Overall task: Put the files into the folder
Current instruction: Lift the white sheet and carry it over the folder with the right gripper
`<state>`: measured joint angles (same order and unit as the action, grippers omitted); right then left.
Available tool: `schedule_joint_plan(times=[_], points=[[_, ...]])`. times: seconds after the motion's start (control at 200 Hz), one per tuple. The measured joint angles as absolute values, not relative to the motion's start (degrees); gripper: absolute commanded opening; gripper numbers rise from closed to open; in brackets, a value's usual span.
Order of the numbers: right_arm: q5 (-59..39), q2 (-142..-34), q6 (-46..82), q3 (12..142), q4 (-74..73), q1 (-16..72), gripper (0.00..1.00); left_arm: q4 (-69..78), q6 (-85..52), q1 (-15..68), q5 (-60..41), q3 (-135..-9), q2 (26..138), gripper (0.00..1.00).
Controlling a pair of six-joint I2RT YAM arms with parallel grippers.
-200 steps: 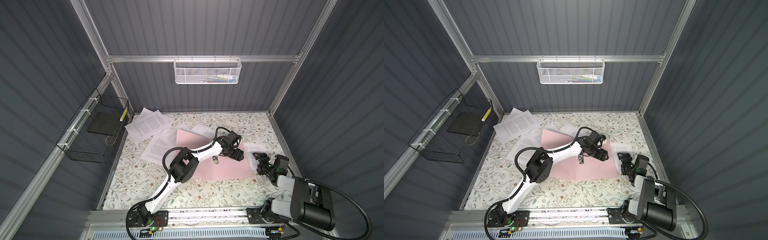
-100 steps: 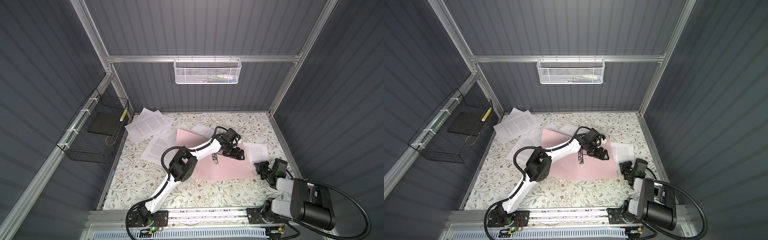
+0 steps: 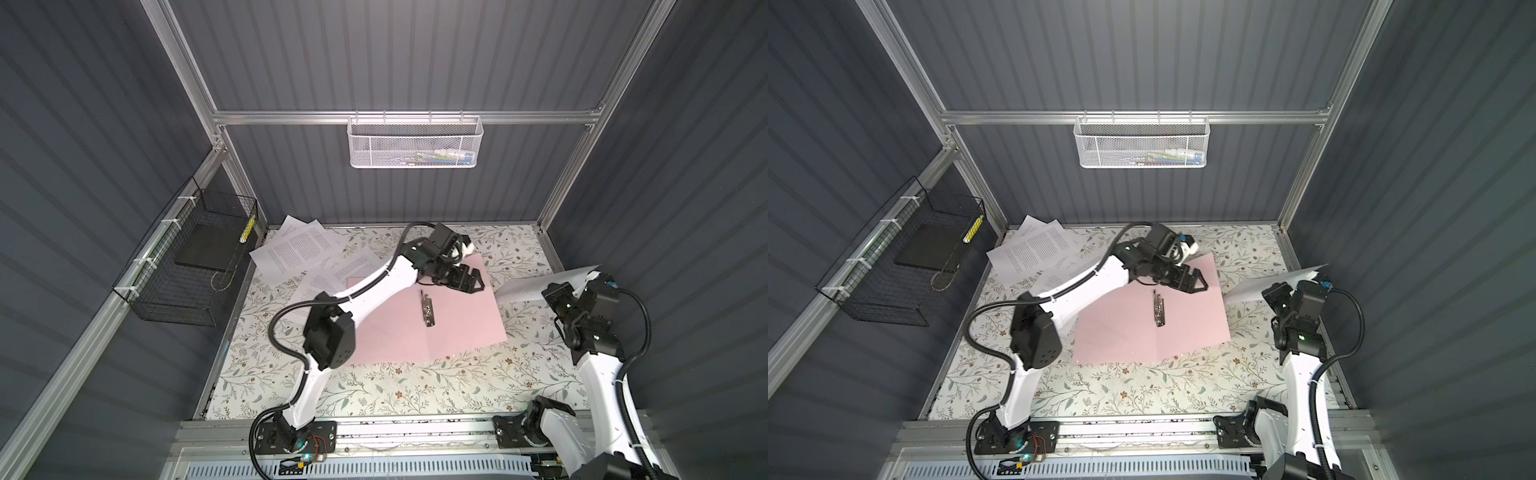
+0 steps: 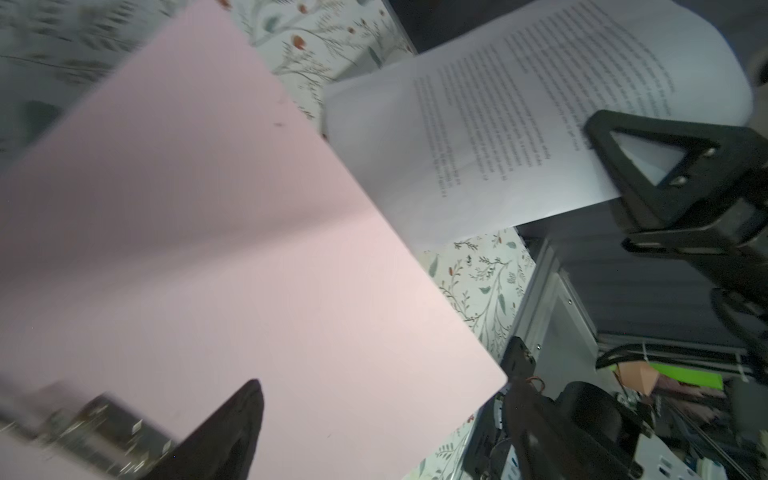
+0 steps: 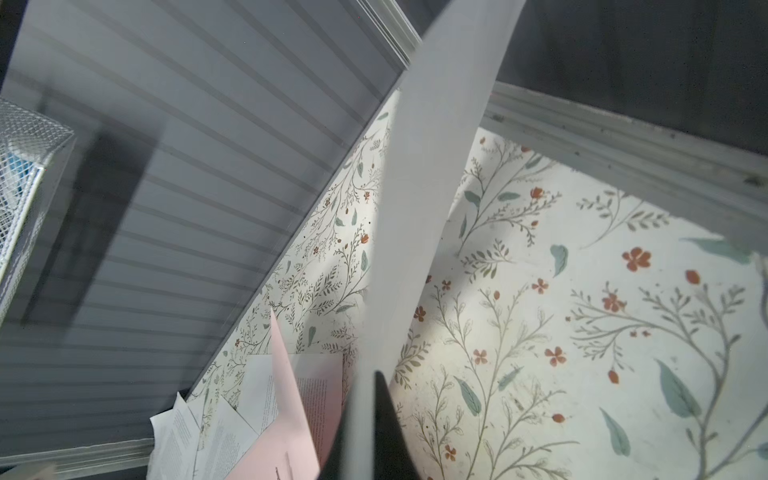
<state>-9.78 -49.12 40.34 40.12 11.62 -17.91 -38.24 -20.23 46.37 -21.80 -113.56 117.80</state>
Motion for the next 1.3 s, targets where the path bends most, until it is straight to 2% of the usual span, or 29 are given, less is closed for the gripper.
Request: schedule_joint_plan(times=[0.165,0.34,0.57,0.71,0.825,0.961,1.136,1.301], points=[[-7.2,-47.6,33.9,51.0,20.5,-11.5,0.00,-38.4,-18.8,38.8,-11.5,-96.1,100.4,1.00],[-6.8,-50.8,28.8,67.2,25.2,0.5,0.00,-37.9,-19.7,33.9,-7.4,-80.0,88.6,1.00],[-10.9,-64.6,24.7,84.9,29.7,20.2,0.00,-37.3,-22.1,27.0,-7.3,-67.7,83.3,1.00],[-20.5,-75.6,24.8,90.2,30.2,27.6,0.00,-37.2,-23.7,22.1,-7.4,-64.1,79.1,1.00],[-29.6,-81.1,26.4,89.6,28.9,29.0,0.00,-37.3,-24.7,19.8,-7.4,-62.9,76.0,1.00],[-34.6,-83.2,25.5,88.2,28.1,27.6,0.00,-37.3,-25.0,18.8,-7.2,-60.9,73.1,1.00],[-32.9,-85.1,18.9,86.2,28.3,25.7,0.00,-37.7,-25.3,18.3,-7.0,-57.3,71.6,1.00],[-31.0,-93.4,11.8,82.7,26.4,25.0,0.00,-37.7,-25.8,18.3,-7.1,-55.1,71.6,1.00]])
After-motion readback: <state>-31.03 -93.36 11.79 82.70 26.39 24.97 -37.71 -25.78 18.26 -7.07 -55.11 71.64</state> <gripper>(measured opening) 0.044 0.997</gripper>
